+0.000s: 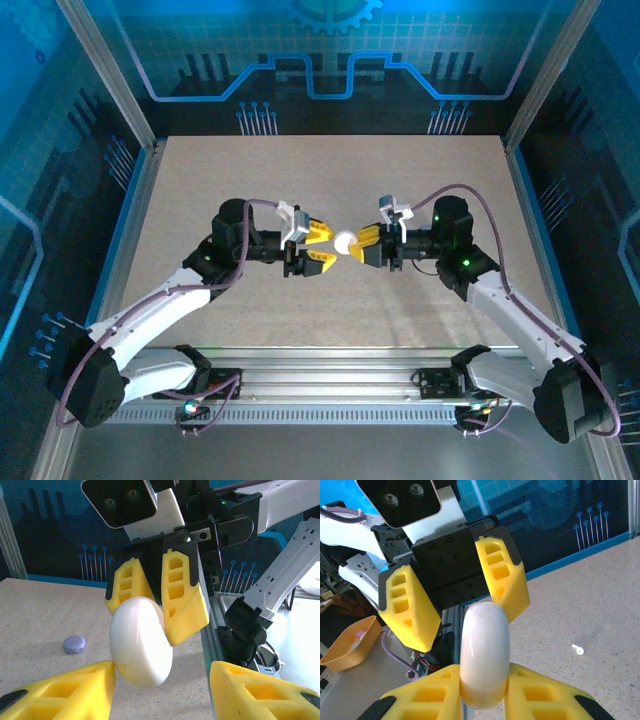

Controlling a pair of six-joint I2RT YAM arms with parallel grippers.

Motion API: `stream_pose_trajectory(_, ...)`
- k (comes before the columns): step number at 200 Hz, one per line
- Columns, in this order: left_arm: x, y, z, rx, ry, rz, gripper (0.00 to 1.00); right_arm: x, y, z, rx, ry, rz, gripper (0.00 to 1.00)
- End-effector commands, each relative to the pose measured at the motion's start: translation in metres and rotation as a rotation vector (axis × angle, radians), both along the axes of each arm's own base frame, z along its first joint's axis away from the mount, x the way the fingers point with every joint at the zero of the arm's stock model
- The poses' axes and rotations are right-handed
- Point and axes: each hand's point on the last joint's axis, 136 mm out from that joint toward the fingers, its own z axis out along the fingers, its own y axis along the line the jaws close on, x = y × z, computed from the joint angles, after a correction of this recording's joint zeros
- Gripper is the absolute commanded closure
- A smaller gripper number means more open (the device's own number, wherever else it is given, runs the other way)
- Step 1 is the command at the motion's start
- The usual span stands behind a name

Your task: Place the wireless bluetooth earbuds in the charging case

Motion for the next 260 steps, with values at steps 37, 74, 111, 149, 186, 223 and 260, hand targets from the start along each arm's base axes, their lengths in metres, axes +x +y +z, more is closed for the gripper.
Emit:
stream_pose_trajectory(37,-0.001,-0.004,0.005,-0.031,-0.016,-0.019,0.43,-0.006,0.010,0.020,0.034,-0.051,0.050,0.77)
stream_pose_trajectory(74,0.009,-0.006,-0.003,-0.013,0.064,0.025,0.37,-0.007,0.010,0.019,0.042,-0.066,0.047,0.77)
stream_pose_trajectory(111,0.010,-0.009,-0.001,-0.033,0.073,0.000,0.47,-0.008,0.009,0.019,0.049,-0.068,0.043,0.77)
stream_pose_trajectory(149,0.005,-0.011,0.004,-0.052,0.066,-0.031,0.55,-0.010,0.008,0.016,0.045,-0.075,0.030,0.77)
stream_pose_trajectory(186,0.004,-0.012,0.007,-0.067,0.059,-0.047,0.61,-0.009,0.009,0.012,0.042,-0.059,0.036,0.77)
stream_pose_trajectory(223,0.002,-0.012,0.007,-0.066,0.054,-0.060,0.74,-0.007,0.011,0.011,0.035,-0.053,0.043,0.75)
stream_pose_trajectory(260,0.002,-0.012,0.003,-0.032,0.057,-0.058,0.82,-0.005,0.010,0.010,0.030,-0.061,0.023,0.72)
